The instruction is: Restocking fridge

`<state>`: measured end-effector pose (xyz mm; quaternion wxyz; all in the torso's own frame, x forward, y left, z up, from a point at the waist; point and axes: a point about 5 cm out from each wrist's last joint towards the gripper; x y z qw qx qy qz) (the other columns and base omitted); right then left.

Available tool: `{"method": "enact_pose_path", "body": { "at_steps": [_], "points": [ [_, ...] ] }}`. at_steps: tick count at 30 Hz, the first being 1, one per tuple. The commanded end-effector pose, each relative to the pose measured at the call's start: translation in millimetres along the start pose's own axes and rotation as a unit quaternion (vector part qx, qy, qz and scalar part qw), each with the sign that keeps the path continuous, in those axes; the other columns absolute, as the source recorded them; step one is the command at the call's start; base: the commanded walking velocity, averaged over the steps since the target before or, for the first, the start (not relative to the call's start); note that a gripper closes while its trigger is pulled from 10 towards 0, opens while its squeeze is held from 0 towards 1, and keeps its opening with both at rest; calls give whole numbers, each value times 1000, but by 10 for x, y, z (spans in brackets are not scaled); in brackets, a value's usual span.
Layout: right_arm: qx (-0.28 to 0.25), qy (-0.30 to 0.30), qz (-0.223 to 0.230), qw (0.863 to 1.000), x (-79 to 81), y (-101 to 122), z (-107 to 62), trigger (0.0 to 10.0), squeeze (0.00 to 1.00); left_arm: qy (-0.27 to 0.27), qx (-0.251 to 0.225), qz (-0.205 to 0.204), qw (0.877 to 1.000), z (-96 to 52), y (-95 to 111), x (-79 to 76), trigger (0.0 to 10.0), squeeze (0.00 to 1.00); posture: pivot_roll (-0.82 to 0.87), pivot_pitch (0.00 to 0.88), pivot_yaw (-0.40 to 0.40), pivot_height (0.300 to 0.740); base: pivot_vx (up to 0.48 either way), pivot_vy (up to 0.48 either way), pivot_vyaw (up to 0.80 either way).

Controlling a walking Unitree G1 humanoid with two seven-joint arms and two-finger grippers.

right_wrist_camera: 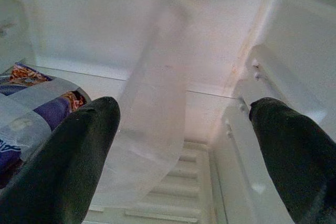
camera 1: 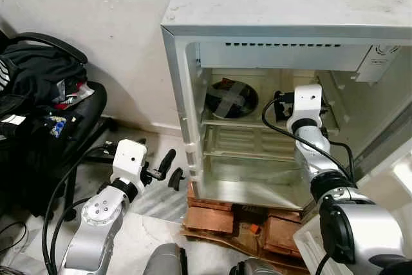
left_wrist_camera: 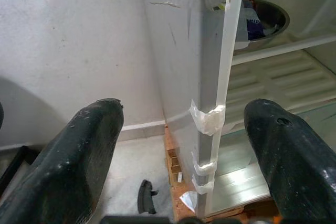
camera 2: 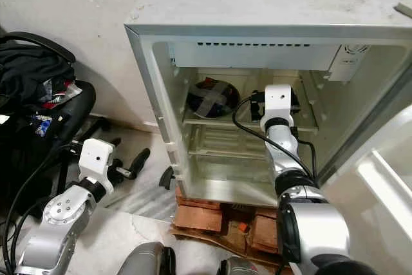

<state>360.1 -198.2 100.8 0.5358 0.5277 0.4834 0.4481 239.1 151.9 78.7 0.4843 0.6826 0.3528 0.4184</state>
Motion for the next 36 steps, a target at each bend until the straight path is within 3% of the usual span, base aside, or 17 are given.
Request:
{"method": "enact_pose_path", "body": {
  "at_steps": [1, 8, 20, 23, 27, 33, 36],
  "points": [
    [0, 0, -4, 1000, -15, -11, -12, 10000, 0, 0, 1, 4, 1000, 9, -12, 9, 10000, 0, 80, 0, 58, 740, 0, 0, 0],
    [-11, 8, 9, 1000, 60, 0, -24, 10000, 0, -1, 0, 6, 1000, 9, -15, 10, 10000, 0, 82, 0, 57, 740, 0, 0, 0],
    [-13, 100, 74, 992, 293, -66, -196, 10000, 0, -1, 0, 4, 1000, 11, -39, -8, 10000, 0, 55, 0, 58, 740, 0, 0, 0],
    [-23, 146, 91, 985, 358, -5, -303, 10000, 0, -3, -1, 4, 1000, 25, -38, -17, 10000, 0, 43, 0, 56, 740, 0, 0, 0],
    [-29, 166, 94, 981, 323, 14, -515, 10000, 0, 8, -6, 2, 1000, 23, -47, -14, 10000, 0, 36, 0, 46, 740, 0, 0, 0],
    [-7, 126, 125, 984, 183, -115, -806, 10000, 0, 74, 8, -19, 997, 19, -98, 89, 10000, 0, 30, 0, 47, 740, 0, 0, 0],
    [2, 113, 129, 985, 198, -151, -922, 10000, 0, 69, 8, -13, 997, 29, -99, 86, 10000, 0, 25, 0, 52, 740, 0, 0, 0]
  ]
}}
Point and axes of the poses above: a point about 5 cm out from each wrist's last joint towards the gripper, its own z axis pointing out of the wrist towards the gripper, its own y axis along the axis of the wrist's last joint, x = y × z, and after that the axes turned 10 degrees about z, right-handed
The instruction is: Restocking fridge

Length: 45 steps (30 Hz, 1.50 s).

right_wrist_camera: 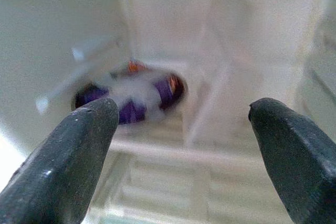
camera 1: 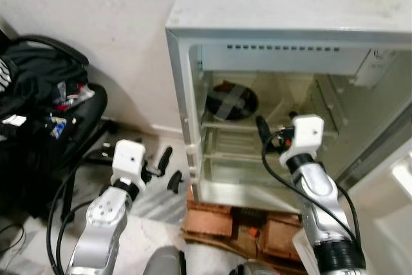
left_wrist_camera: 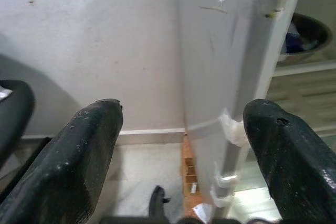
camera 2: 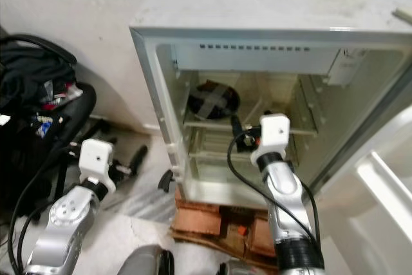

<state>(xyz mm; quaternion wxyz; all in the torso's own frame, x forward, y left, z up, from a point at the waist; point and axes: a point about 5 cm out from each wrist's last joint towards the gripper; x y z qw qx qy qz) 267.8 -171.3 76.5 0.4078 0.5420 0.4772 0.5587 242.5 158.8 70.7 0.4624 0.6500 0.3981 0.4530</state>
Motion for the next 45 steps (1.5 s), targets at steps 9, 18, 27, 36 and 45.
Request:
{"method": "enact_pose_path", "body": {
  "at_steps": [9, 18, 27, 36, 45],
  "points": [
    [-25, -37, 28, 999, -8, 176, -99, 10000, 0, 14, -1, -5, 1000, 51, 4, 28, 10000, 0, -7, 0, 64, 740, 0, 0, 0],
    [-17, -38, 24, 999, -23, 203, -66, 10000, 0, 14, -1, -1, 1000, 90, 13, 13, 10000, 0, -10, 0, 65, 740, -200, 0, 0],
    [-14, -37, 21, 999, -27, 239, -8, 10000, 0, 12, -1, 4, 1000, 102, 14, 6, 10000, 0, -18, 0, 73, 740, -361, 0, 0],
    [-10, -32, 18, 999, -23, 254, 24, 10000, 0, 9, -1, 6, 1000, 113, 14, -10, 10000, 0, -22, 0, 72, 740, -411, 0, 0],
    [9, -11, 30, 999, 25, 193, 13, 10000, 0, 5, 2, 10, 1000, 126, 1, -26, 10000, 0, -25, 0, 73, 740, -424, 0, 0]
  ]
}}
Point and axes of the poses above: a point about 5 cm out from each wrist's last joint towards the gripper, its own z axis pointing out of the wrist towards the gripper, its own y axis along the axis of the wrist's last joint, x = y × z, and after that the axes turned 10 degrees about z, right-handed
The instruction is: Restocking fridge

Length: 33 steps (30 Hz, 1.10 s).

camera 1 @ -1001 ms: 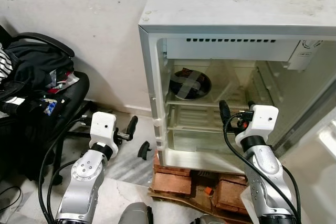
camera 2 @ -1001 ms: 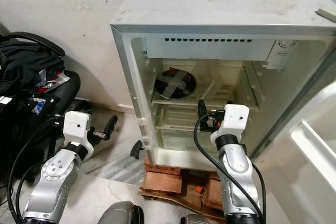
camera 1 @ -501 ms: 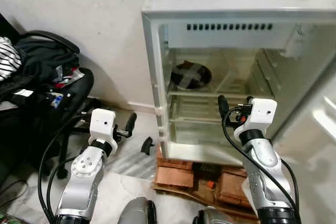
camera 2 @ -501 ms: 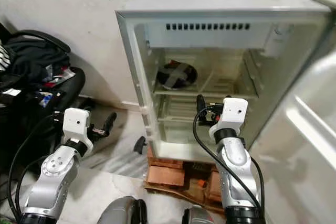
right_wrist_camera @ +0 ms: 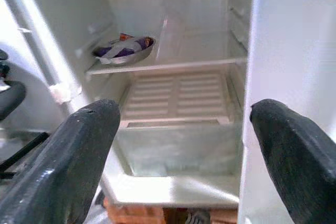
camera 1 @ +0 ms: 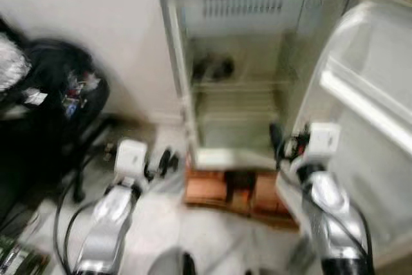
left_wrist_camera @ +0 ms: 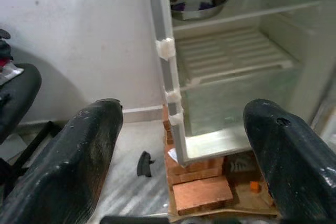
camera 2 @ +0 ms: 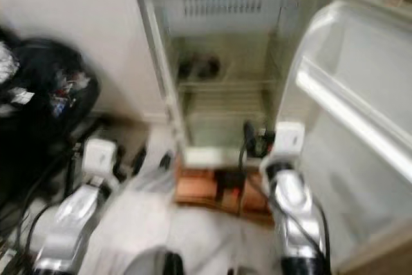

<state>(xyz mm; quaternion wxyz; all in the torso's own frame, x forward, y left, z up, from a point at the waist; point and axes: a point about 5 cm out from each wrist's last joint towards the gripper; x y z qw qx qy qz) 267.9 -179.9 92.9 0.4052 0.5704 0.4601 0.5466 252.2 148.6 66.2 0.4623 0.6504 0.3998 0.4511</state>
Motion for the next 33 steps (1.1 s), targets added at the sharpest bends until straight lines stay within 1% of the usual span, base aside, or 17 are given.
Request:
{"method": "enact_pose_path", "body": {
  "at_steps": [1, 3, 7, 12, 15, 18, 22, 24, 33],
  "points": [
    [6, 24, 14, 1000, 87, 4, 21, 10000, 0, 5, 1, 12, 1000, 4, 9, 53, 10000, 0, -25, 0, 73, 740, -428, 0, 0],
    [11, 34, 17, 999, 105, -12, 17, 10000, 0, 4, 1, 14, 1000, 11, 8, 50, 10000, 0, -26, 0, 73, 740, -424, 0, 0],
    [10, 18, 21, 1000, 80, -26, 19, 10000, 0, 1, 4, 17, 1000, 15, 4, 41, 10000, 0, -24, 0, 73, 740, -444, 0, 0],
    [6, 21, 27, 999, 119, -24, 23, 10000, 0, 0, 4, 20, 1000, 13, 1, 38, 10000, 0, -23, 0, 72, 740, -387, 0, 0],
    [2, 19, 27, 999, 132, -11, 37, 10000, 0, 2, 4, 19, 1000, 16, 0, 43, 10000, 0, -24, 0, 72, 740, 0, 0, 0],
    [-8, 19, 26, 999, 152, 20, 71, 10000, 0, -14, -5, 22, 1000, 28, 16, 32, 10000, 0, -23, 0, 71, 740, 0, 0, 0],
    [-13, 24, 23, 999, 184, 42, 97, 10000, 0, -19, -4, 33, 999, 34, 11, 30, 10000, 0, -24, 0, 71, 740, 291, -313, 0],
    [-15, 25, 22, 999, 191, 51, 105, 10000, 0, -20, -4, 30, 999, 36, 8, 26, 10000, 0, -25, 0, 70, 740, 349, -328, 0],
    [-26, 21, 20, 999, 180, 80, 125, 10000, 0, -25, 1, 42, 999, 48, -13, 23, 10000, 0, -25, 0, 66, 740, 378, -291, 0]
  ]
}}
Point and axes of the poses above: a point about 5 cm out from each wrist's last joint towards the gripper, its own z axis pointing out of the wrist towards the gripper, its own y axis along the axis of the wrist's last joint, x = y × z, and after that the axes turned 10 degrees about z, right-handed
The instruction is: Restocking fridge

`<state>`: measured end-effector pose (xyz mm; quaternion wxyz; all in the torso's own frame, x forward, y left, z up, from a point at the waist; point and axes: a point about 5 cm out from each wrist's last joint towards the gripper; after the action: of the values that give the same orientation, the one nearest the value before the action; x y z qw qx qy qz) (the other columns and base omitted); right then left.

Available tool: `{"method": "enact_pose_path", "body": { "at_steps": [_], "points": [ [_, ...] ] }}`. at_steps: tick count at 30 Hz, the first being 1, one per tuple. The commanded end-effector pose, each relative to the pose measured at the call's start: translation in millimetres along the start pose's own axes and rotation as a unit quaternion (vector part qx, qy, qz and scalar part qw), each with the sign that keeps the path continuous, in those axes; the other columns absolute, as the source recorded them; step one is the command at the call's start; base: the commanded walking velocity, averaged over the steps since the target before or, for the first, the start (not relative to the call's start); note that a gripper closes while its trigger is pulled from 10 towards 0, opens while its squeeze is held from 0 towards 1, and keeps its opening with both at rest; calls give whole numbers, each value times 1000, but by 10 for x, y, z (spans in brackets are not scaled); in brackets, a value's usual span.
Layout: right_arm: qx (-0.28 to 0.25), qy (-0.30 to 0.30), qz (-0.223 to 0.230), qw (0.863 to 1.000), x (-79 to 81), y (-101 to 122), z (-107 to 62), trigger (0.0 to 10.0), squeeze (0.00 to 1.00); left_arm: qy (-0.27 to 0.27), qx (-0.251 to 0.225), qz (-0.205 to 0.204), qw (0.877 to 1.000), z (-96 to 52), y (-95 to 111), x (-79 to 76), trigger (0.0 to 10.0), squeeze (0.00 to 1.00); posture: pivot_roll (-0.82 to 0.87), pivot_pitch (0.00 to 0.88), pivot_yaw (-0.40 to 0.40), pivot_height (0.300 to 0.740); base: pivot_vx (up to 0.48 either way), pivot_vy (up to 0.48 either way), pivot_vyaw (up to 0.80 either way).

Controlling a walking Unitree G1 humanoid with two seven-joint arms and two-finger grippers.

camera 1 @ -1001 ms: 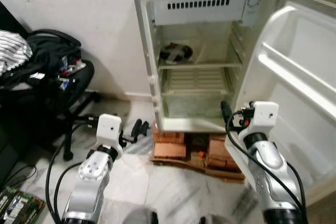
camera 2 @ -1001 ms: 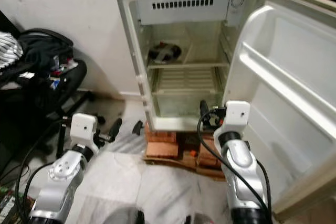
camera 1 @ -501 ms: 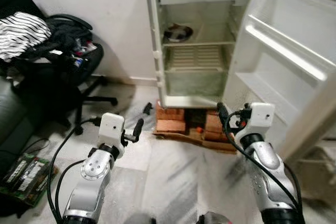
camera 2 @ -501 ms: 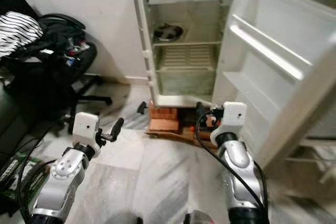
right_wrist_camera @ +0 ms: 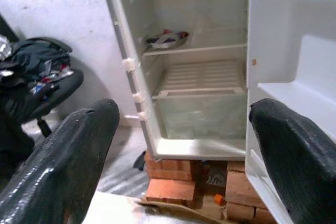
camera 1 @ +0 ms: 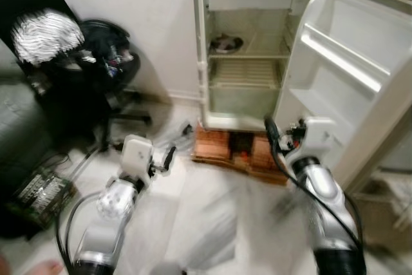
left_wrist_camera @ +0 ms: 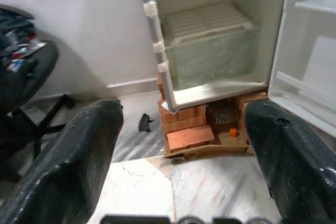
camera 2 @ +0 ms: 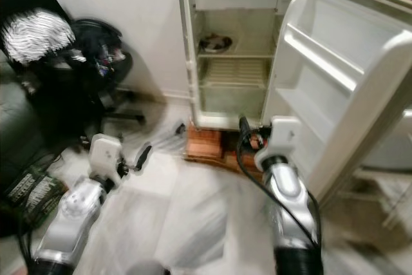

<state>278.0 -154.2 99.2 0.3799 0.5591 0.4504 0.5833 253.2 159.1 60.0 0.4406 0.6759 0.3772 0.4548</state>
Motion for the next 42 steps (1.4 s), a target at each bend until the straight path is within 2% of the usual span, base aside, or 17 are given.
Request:
{"method": "enact_pose_path", "body": {
  "at_steps": [1, 6, 11, 13, 14, 15, 16, 17, 18, 20, 22, 25, 31, 34, 36, 37, 42],
  "points": [
    [-15, -13, -10, 1000, -81, 85, 20, 10000, 0, -15, -14, 7, 1000, 54, 79, -61, 10000, 0, -25, 0, 65, 740, 382, -285, 0],
    [-16, -9, -12, 1000, -85, 89, 31, 10000, 0, -25, -19, 11, 999, 60, 86, -87, 10000, 0, -23, 0, 65, 740, 355, -316, 0],
    [-6, 11, -8, 1000, -58, 59, 30, 10000, 0, -39, -26, 17, 999, 55, 103, -137, 10000, 0, -21, 0, 64, 740, 0, -458, 0],
    [20, 57, 10, 998, 23, -2, 10, 10000, 0, -45, -26, 12, 999, 50, 99, -154, 10000, 0, -20, 0, 64, 740, 0, -480, 0],
    [63, 124, 45, 989, 141, -87, -44, 10000, 0, -50, -27, 11, 998, 46, 102, -165, 10000, 0, -20, 0, 64, 740, 0, -480, 0],
    [88, 164, 60, 981, 206, -128, -89, 10000, 0, -52, -27, 12, 998, 46, 103, -170, 10000, 0, -20, 0, 64, 740, 0, -480, 0],
    [133, 234, 81, 960, 305, -186, -194, 10000, 0, -56, -28, 13, 998, 45, 107, -179, 10000, 0, -20, 0, 64, 740, 0, -480, 0],
    [133, 234, 81, 960, 305, -186, -194, 10000, 0, -56, -28, 13, 998, 45, 107, -179, 10000, 0, -20, 0, 64, 740, 0, -480, 0],
    [169, 289, 90, 938, 367, -225, -302, 10000, 0, -60, -27, 11, 998, 45, 103, -190, 10000, 0, -20, 0, 63, 740, 0, -480, 0],
    [191, 316, 89, 925, 375, -250, -376, 10000, 0, -66, -26, 11, 997, 42, 101, -202, 10000, 0, -19, 0, 63, 740, 0, -480, 0],
    [208, 328, 84, 918, 350, -273, -417, 10000, 0, -66, -26, 16, 997, 39, 101, -204, 10000, 0, -18, 0, 62, 740, 0, -472, 0],
    [216, 320, 60, 921, 266, -297, -410, 10000, 0, -69, -28, 18, 997, 37, 102, -207, 10000, 0, -18, 0, 62, 740, 0, -472, 0],
    [253, 341, 30, 905, 145, -333, -458, 10000, 0, -76, -28, 25, 996, 30, 96, -227, 10000, 0, -16, 0, 64, 740, 0, -472, 0],
    [280, 343, -13, 897, 29, -346, -461, 10000, 0, -81, -25, 29, 996, 28, 87, -232, 10000, 0, -15, 0, 65, 740, 0, -464, 0],
    [286, 338, -24, 896, -8, -343, -453, 10000, 0, -82, -25, 30, 996, 26, 86, -234, 10000, 0, -15, 0, 65, 740, 0, -461, 0],
    [283, 321, -78, 901, -117, -320, -392, 10000, 0, -83, -26, 32, 996, 22, 89, -240, 10000, 0, -14, 0, 65, 740, 0, -461, 0],
    [279, 273, -119, 913, -285, -276, -267, 10000, 0, -85, -27, 17, 996, 15, 91, -244, 10000, 0, -12, 0, 63, 740, 0, -366, 0]
  ]
}}
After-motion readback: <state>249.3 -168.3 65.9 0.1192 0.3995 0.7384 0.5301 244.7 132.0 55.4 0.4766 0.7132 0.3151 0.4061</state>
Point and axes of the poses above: a point about 5 cm out from each wrist's last joint towards the gripper, its own z axis pointing out of the wrist towards the gripper, its own y axis along the axis of the wrist's last joint, x = y × z, and after that the axes turned 10 degrees about z, right-handed
